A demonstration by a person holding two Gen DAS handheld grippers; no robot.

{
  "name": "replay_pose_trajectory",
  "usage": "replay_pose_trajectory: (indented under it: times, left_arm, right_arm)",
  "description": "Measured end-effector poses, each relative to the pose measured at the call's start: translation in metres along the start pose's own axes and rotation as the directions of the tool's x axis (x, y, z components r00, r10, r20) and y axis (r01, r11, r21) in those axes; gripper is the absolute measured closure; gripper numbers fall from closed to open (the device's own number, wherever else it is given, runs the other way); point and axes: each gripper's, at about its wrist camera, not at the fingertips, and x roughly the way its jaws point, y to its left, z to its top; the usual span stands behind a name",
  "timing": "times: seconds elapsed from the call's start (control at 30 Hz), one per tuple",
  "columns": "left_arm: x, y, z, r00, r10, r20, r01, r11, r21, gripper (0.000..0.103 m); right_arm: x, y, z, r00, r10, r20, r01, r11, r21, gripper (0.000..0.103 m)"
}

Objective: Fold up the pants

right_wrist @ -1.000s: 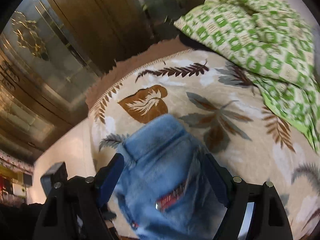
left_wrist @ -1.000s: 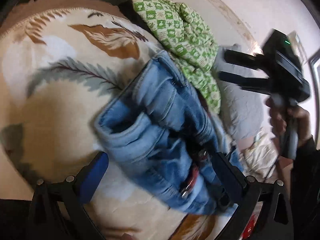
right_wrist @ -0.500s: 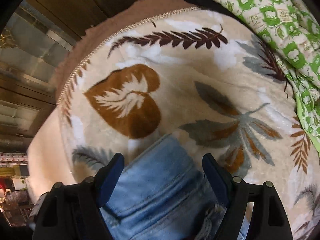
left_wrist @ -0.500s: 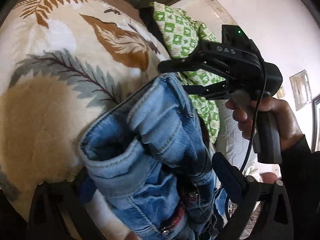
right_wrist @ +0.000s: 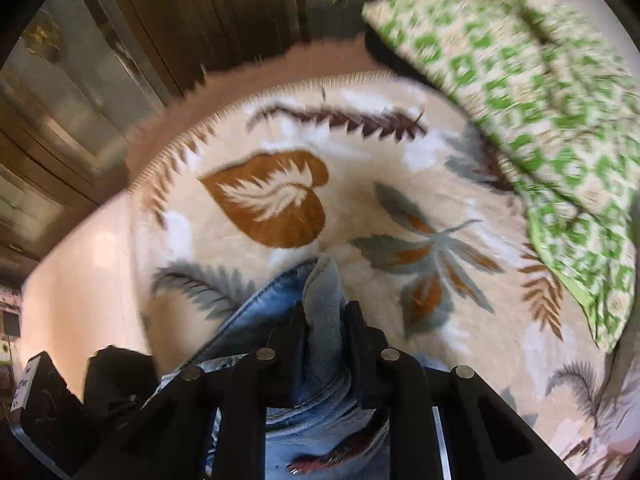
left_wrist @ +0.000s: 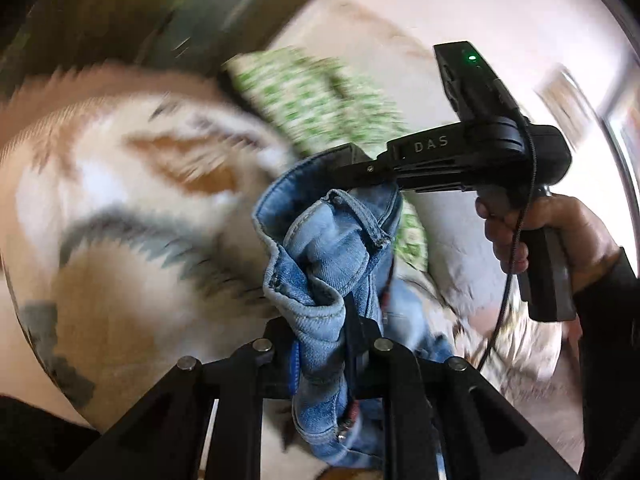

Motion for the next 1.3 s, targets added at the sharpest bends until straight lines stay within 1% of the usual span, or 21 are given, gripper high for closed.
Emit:
replay_pose_trajectory:
  times: [0.1, 0.2, 0.3, 0.37, 0.43, 0.5, 0.57, 0.63, 0.7, 0.77, 0.83, 0.93, 0.97, 1.0, 1.03, 1.07, 1.1, 1.13, 1.17, 1.23, 1.3]
  left_arm:
    - [-0.013, -0.05, -0.008, 0.999, -0.053, 0.01, 0.05, 0.981, 0.186, 0.086]
    - [-0.012, -0.101, -0.023, 0.992, -0.119, -0.029, 0.122, 0.934, 0.335, 0.087]
    - [0.001, -0.149, -0.047, 0.979, -0.165, -0.12, 0.202, 0.873, 0.445, 0.087]
    - [0.015, -0.17, -0.064, 0.967, -0.176, -0.187, 0.246, 0.841, 0.482, 0.087]
    - [0.035, -0.187, -0.089, 0.948, -0.164, -0.273, 0.288, 0.808, 0.515, 0.087]
    - [0.058, -0.197, -0.116, 0.928, -0.121, -0.352, 0.309, 0.778, 0.548, 0.087]
    - [0.077, -0.2, -0.138, 0.908, -0.072, -0.413, 0.318, 0.76, 0.567, 0.088]
    - [0.096, -0.196, -0.158, 0.885, -0.005, -0.465, 0.312, 0.747, 0.587, 0.088]
    - [0.108, -0.189, -0.172, 0.878, 0.035, -0.478, 0.298, 0.741, 0.602, 0.089]
    - [0.107, -0.19, -0.174, 0.884, 0.041, -0.465, 0.294, 0.725, 0.622, 0.089]
    - [0.105, -0.192, -0.174, 0.883, 0.059, -0.466, 0.282, 0.727, 0.626, 0.089]
    - [0.107, -0.193, -0.172, 0.882, 0.059, -0.468, 0.282, 0.728, 0.624, 0.089]
    - [0.109, -0.195, -0.171, 0.883, 0.064, -0.466, 0.281, 0.722, 0.632, 0.088]
    - [0.106, -0.198, -0.171, 0.884, 0.073, -0.461, 0.282, 0.704, 0.651, 0.087]
    - [0.11, -0.205, -0.168, 0.882, 0.064, -0.466, 0.293, 0.7, 0.651, 0.082]
    - [0.104, -0.207, -0.166, 0.876, 0.046, -0.479, 0.314, 0.701, 0.641, 0.057]
    - [0.098, -0.209, -0.163, 0.865, 0.02, -0.501, 0.344, 0.702, 0.623, 0.04]
    - [0.089, -0.211, -0.159, 0.858, -0.009, -0.514, 0.372, 0.701, 0.608, 0.014]
    - [0.08, -0.213, -0.154, 0.858, -0.035, -0.512, 0.388, 0.698, 0.602, 0.007]
    - [0.057, -0.216, -0.145, 0.872, -0.065, -0.485, 0.393, 0.683, 0.615, 0.006]
    - [0.04, -0.216, -0.134, 0.867, -0.104, -0.487, 0.423, 0.67, 0.61, 0.006]
  right_arm:
    - [-0.051, -0.015, -0.038, 0.992, 0.013, 0.126, -0.021, 0.998, 0.064, 0.085]
    - [-0.105, -0.06, -0.108, 0.965, 0.012, 0.26, -0.064, 0.979, 0.193, 0.085]
    - [-0.131, -0.103, -0.175, 0.94, -0.003, 0.342, -0.116, 0.939, 0.325, 0.085]
    - [-0.135, -0.137, -0.231, 0.922, -0.018, 0.386, -0.164, 0.886, 0.433, 0.085]
    - [-0.127, -0.161, -0.27, 0.916, -0.034, 0.399, -0.19, 0.84, 0.508, 0.085]
    - [-0.111, -0.183, -0.309, 0.918, -0.049, 0.394, -0.213, 0.777, 0.592, 0.085]
    - [-0.08, -0.205, -0.343, 0.929, -0.045, 0.366, -0.228, 0.709, 0.667, 0.085]
    - [-0.057, -0.214, -0.36, 0.938, -0.046, 0.342, -0.221, 0.681, 0.698, 0.085]
    - [-0.05, -0.221, -0.37, 0.929, -0.05, 0.368, -0.248, 0.654, 0.714, 0.082]
    - [-0.055, -0.222, -0.375, 0.918, -0.076, 0.39, -0.253, 0.645, 0.721, 0.082]
    - [-0.063, -0.222, -0.377, 0.922, -0.108, 0.372, -0.214, 0.658, 0.722, 0.082]
    - [-0.077, -0.222, -0.386, 0.923, -0.149, 0.356, -0.182, 0.646, 0.742, 0.082]
    - [-0.08, -0.222, -0.389, 0.921, -0.167, 0.351, -0.169, 0.642, 0.748, 0.079]
    - [-0.085, -0.222, -0.394, 0.919, -0.177, 0.352, -0.166, 0.635, 0.754, 0.071]
    - [-0.088, -0.223, -0.397, 0.918, -0.188, 0.349, -0.161, 0.627, 0.762, 0.065]
    - [-0.094, -0.222, -0.404, 0.917, -0.201, 0.345, -0.154, 0.621, 0.769, 0.042]
    - [-0.1, -0.22, -0.408, 0.912, -0.221, 0.345, -0.144, 0.617, 0.774, 0.03]
    - [-0.109, -0.216, -0.412, 0.903, -0.248, 0.35, -0.133, 0.614, 0.778, 0.023]
    - [-0.117, -0.211, -0.416, 0.893, -0.265, 0.364, -0.133, 0.617, 0.776, 0.023]
    - [-0.127, -0.207, -0.42, 0.886, -0.263, 0.382, -0.155, 0.608, 0.779, 0.023]
    - [-0.136, -0.199, -0.425, 0.879, -0.274, 0.391, -0.167, 0.591, 0.789, 0.023]
